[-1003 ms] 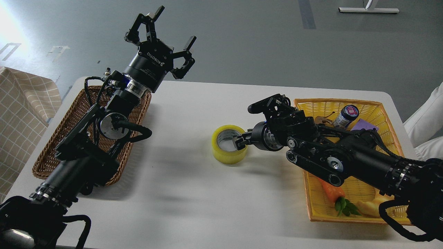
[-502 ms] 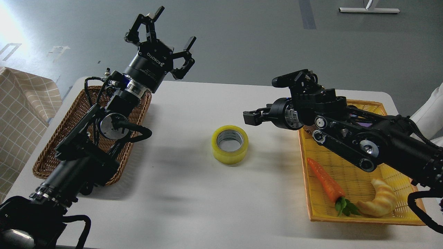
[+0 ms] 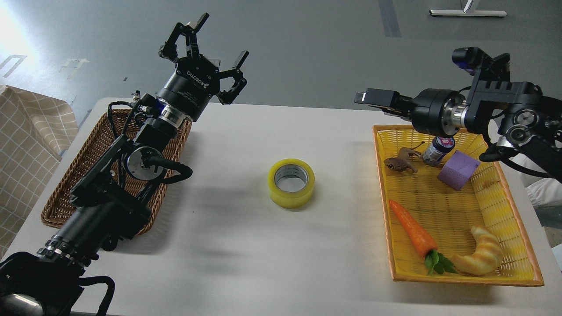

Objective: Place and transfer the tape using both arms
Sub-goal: 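Open the right gripper and withdraw it upward away from the tape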

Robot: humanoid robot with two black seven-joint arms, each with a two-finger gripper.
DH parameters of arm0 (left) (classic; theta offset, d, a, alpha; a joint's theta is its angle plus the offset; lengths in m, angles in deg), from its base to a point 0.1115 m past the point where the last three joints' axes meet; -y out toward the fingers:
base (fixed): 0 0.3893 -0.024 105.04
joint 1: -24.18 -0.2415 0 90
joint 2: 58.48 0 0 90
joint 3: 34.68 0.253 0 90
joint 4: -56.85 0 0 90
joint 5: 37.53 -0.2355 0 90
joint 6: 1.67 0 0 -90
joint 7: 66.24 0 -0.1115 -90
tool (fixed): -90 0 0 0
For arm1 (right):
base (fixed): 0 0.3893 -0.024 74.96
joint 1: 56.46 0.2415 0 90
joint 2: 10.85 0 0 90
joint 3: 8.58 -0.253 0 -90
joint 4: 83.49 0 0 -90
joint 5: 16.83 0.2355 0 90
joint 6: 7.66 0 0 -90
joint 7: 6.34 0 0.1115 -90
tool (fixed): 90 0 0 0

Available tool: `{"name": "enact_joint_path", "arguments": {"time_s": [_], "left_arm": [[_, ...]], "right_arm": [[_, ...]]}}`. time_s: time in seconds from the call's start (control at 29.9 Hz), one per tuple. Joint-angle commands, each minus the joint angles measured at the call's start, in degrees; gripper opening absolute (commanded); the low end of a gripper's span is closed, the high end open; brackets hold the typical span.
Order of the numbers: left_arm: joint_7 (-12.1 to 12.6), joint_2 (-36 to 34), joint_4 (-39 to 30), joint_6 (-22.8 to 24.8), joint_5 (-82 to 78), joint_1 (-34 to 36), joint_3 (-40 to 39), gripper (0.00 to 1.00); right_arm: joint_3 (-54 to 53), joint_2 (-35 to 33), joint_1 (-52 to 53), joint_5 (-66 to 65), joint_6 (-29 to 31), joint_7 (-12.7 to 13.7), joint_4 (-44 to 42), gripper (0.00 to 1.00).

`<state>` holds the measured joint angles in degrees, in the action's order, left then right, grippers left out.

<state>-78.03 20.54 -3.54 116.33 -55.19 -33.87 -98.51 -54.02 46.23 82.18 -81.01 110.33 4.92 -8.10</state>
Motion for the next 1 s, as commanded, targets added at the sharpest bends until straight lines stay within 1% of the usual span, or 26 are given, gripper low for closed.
{"name": "enact_joint_path", "arguments": {"time_s": [0.0,0.07,0.2,0.33,0.4,0.47,0.54,0.84,0.97], "left_arm": [[0.0,-0.1,0.0,0.0,0.0,-0.9,0.4,0.98],[0.0,0.0,0.0,0.0,0.0,-1.1,0.5,0.98],[0.0,-0.2,0.0,0.0,0.0,-1.1,-0.1,0.98],[0.0,-0.8,-0.1,0.0,0.0,-1.0,-0.2,0.98],[0.0,-0.8,-0.1,0.0,0.0,-0.9,-0.2,0.98],[0.0,-0.8,-0.1,0.0,0.1,-0.7,-0.3,0.98],[0.0,-0.6,-0.1,0.0,0.1,-0.7,-0.3,0.98],[0.5,-1.0,-0.1,0.0,0.1,-0.1,-1.7,0.98],[0.2,-1.9,-0.1,0.0,0.1,0.1,-1.8,0.98]], "right_arm": [[-14.5,0.4,-6.5,8.9,0.0,0.0,0.0,1.0],[-19.7,0.6,-9.0,12.6,0.0,-0.1,0.2,1.0],[-25.6,1.0,-11.6,18.5,0.0,-0.3,0.2,1.0],[-34.0,2.7,-15.4,27.3,0.0,-0.5,-0.2,1.0],[-36.9,4.0,-16.6,29.2,0.0,-0.5,-0.2,1.0],[-42.5,8.5,-17.9,30.9,0.0,-0.5,-0.6,1.0],[-45.9,12.0,-18.4,31.0,0.0,-0.5,-0.7,1.0],[-52.1,21.8,-19.3,31.1,0.0,-0.5,-0.6,1.0],[-55.4,24.1,-19.3,31.6,0.0,-0.4,-1.1,1.0]]}}
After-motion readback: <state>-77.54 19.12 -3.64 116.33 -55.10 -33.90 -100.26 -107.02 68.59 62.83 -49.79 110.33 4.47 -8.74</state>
